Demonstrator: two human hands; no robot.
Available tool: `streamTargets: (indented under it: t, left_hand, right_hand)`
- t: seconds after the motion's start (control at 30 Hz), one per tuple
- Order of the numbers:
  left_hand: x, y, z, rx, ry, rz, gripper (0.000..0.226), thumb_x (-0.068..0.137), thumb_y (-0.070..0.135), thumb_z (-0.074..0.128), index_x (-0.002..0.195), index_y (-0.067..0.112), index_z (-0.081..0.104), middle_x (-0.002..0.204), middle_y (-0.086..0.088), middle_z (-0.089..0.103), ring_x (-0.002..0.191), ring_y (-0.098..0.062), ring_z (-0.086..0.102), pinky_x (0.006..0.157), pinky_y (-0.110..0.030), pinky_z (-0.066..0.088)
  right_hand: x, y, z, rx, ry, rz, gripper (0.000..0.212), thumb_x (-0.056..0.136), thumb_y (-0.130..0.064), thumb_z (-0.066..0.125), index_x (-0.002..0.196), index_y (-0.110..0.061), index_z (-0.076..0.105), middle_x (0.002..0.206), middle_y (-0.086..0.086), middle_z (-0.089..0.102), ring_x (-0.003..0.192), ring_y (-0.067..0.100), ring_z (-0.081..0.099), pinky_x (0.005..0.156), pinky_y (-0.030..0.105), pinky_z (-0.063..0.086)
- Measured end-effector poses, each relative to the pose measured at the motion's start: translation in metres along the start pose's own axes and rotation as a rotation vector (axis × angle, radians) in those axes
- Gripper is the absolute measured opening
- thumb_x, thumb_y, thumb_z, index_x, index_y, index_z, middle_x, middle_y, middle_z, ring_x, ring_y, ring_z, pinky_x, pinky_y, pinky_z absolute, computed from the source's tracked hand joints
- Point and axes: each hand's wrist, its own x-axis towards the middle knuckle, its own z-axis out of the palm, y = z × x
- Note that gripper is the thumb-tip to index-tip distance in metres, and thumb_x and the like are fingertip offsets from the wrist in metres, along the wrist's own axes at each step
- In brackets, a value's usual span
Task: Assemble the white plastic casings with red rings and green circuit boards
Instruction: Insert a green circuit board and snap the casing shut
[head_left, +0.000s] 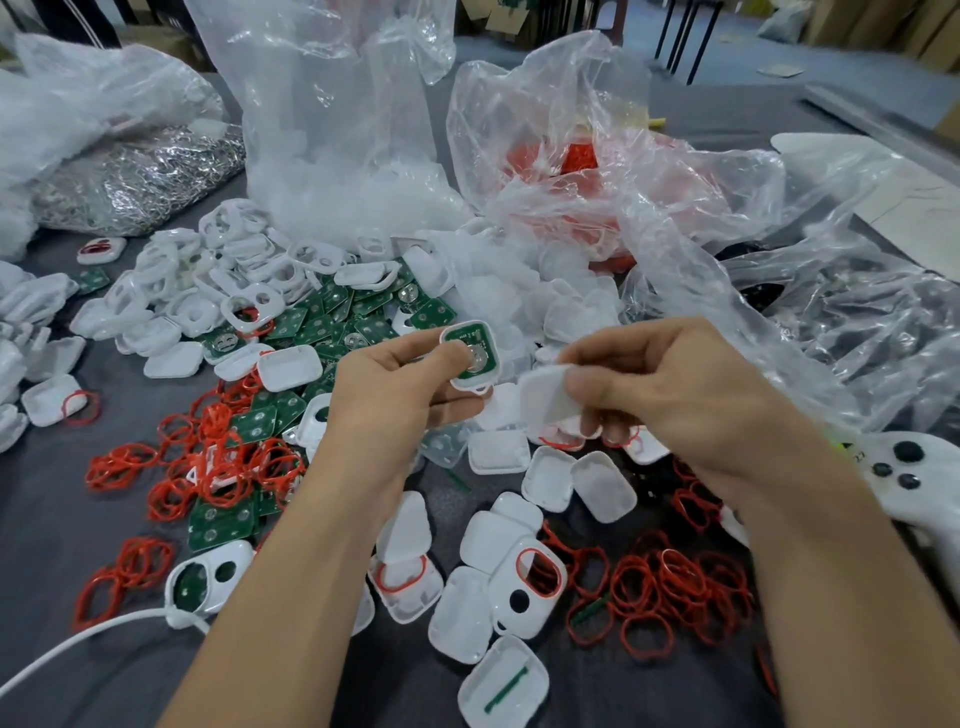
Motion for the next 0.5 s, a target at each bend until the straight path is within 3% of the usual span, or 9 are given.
streamTargets:
  t: [0.2,0.33,0.4,0.5]
  left_hand:
    - [-0.003,-0.003,0.003,0.089,-0.056,0.030,0.010,0.090,0.000,0.070,0.095,0.006,0.076,0.086,-0.012,0.079,0.064,-0.022,0.073,0.055,-0.021,0.058]
    - [-0.004,-0.004,0.004,0.116,-0.052,0.053,0.012,0.089,0.000,0.070,0.099,0.004,0.076,0.086,-0.013,0.079,0.062,-0.019,0.071,0.058,-0.024,0.059]
    - [-0.004,-0.004,0.005,0.136,-0.042,0.063,0.013,0.089,0.000,0.071,0.099,0.006,0.077,0.084,-0.011,0.079,0.064,-0.021,0.072,0.058,-0.025,0.060]
    - [-0.004,-0.004,0.004,0.163,-0.019,0.092,0.015,0.087,0.000,0.073,0.098,0.009,0.077,0.078,-0.008,0.078,0.063,-0.018,0.071,0.057,-0.024,0.060]
  right_hand:
    - [0.012,0.011,0.029,0.617,0.027,0.089,0.012,0.095,0.005,0.060,0.098,-0.007,0.064,0.067,0.012,0.068,0.056,0.020,0.069,0.050,0.022,0.055]
    - [0.016,0.018,0.034,0.615,-0.020,0.101,0.024,0.096,0.006,0.058,0.111,-0.009,0.070,0.071,0.012,0.069,0.055,0.018,0.067,0.050,0.021,0.054]
    - [0.017,0.021,0.033,0.524,-0.020,0.096,0.025,0.095,0.004,0.060,0.104,-0.014,0.075,0.075,0.010,0.068,0.057,0.017,0.062,0.053,0.022,0.050]
    - [0.018,0.022,0.032,0.425,-0.015,0.083,0.029,0.093,0.007,0.060,0.088,-0.016,0.077,0.081,0.015,0.058,0.062,0.016,0.041,0.059,0.030,0.030]
